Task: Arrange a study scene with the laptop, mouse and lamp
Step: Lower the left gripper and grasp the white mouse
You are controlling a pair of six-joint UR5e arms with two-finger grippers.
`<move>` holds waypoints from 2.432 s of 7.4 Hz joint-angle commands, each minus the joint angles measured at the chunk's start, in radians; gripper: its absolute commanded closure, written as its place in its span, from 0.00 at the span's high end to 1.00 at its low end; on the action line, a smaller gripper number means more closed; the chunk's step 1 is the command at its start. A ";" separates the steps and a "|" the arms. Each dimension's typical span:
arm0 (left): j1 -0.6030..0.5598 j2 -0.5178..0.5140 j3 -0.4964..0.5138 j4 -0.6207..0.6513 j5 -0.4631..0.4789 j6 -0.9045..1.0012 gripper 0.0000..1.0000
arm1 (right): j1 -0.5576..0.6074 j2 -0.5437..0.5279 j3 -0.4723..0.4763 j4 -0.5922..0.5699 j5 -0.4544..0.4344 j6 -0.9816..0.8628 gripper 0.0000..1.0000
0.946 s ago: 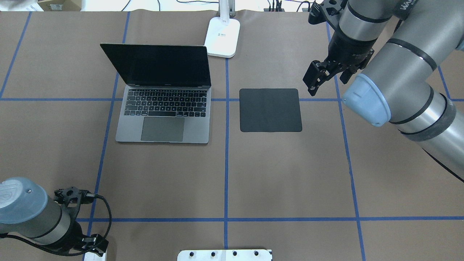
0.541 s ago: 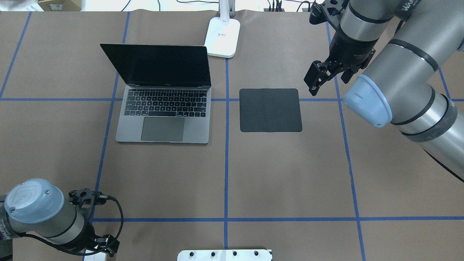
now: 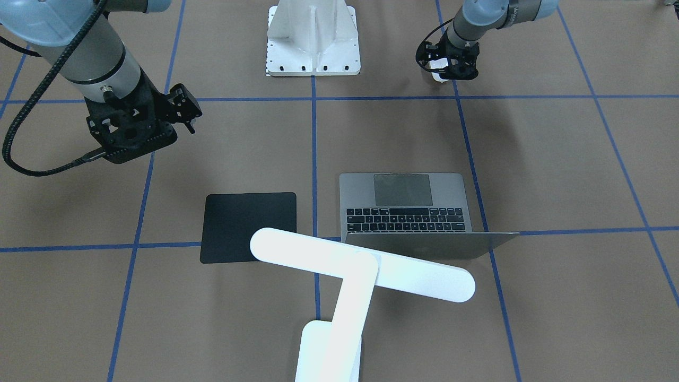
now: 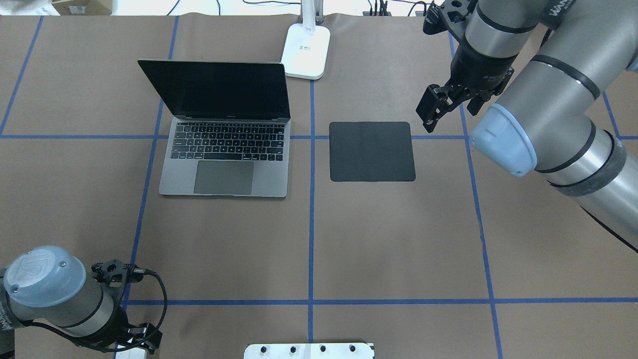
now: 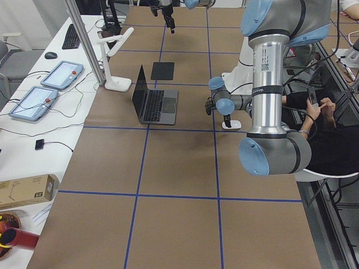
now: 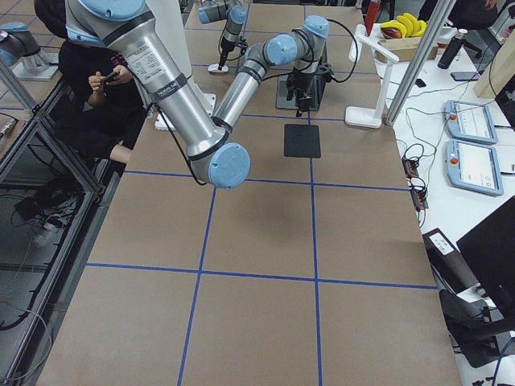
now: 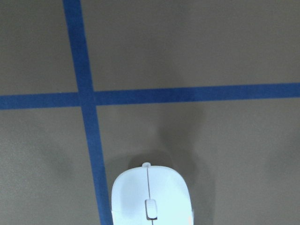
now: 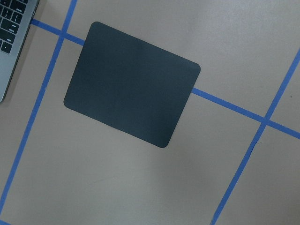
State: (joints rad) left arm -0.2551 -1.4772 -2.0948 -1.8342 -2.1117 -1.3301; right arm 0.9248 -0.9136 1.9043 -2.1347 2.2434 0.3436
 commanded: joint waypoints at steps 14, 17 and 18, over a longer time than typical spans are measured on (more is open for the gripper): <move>0.000 -0.008 0.071 -0.082 -0.088 -0.023 0.80 | -0.014 0.027 -0.005 0.001 -0.004 0.000 1.00; 0.000 -0.011 0.073 -0.082 -0.088 -0.024 0.78 | -0.014 0.025 -0.002 0.001 -0.005 0.000 1.00; 0.000 -0.011 0.071 -0.082 -0.088 -0.024 0.75 | -0.014 0.025 0.001 -0.001 -0.007 0.000 1.00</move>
State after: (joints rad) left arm -0.2547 -1.4871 -2.0221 -1.9159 -2.1996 -1.3538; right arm 0.9112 -0.8875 1.9024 -2.1340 2.2383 0.3436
